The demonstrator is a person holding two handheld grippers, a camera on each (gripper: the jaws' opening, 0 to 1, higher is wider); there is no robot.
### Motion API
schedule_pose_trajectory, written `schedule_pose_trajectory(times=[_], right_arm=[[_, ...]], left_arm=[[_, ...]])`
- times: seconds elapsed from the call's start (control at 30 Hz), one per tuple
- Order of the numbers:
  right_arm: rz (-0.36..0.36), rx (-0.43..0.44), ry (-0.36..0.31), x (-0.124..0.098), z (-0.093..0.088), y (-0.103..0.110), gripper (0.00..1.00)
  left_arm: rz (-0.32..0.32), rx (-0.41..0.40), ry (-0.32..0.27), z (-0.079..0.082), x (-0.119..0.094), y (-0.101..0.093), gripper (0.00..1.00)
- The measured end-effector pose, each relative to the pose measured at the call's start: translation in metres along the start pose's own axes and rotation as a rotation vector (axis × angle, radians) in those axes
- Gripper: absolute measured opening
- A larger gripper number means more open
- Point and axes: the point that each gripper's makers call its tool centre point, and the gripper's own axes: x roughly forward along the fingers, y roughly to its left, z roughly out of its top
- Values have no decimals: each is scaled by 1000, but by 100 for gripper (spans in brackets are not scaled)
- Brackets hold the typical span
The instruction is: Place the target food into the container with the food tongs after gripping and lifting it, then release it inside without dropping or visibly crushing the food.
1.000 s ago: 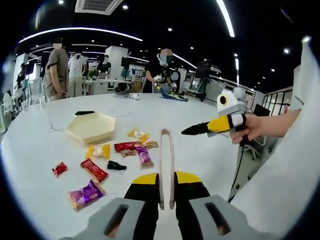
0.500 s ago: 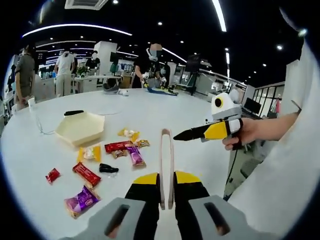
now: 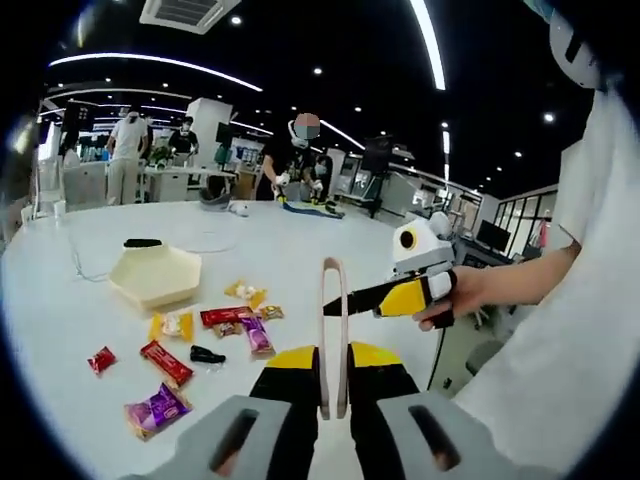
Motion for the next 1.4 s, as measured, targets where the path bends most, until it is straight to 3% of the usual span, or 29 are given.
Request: schedule_pose_trajectory(times=[0.33, 0.47, 0.67, 0.87, 1.03, 1.13, 1.17, 1.27, 1.4], right_arm=[[10, 25, -38, -1, 7, 8, 62], [53, 30, -56, 3, 14, 19, 64], [80, 22, -62, 9, 17, 29, 67], [125, 21, -61, 8, 16, 42, 65], [177, 25, -61, 8, 14, 55, 58], [288, 68, -66, 4, 18, 75, 44], [296, 64, -74, 4, 21, 77, 37], [344, 7, -76, 1, 24, 87, 24], [345, -1, -88, 1, 28, 88, 24]], left_arm=[[-52, 21, -13, 9, -3, -9, 7], [-60, 61, -15, 13, -5, -14, 6], [-104, 37, -21, 11, -4, -27, 6], [-148, -17, -66, 16, -10, -34, 7], [-186, -22, -62, 19, -11, -39, 7], [-233, -24, -45, 18, -10, -43, 8], [-263, -45, -30, 15, -10, -46, 8], [-274, -45, -14, 14, -8, -44, 8], [-285, -48, -28, 20, -8, -48, 8]])
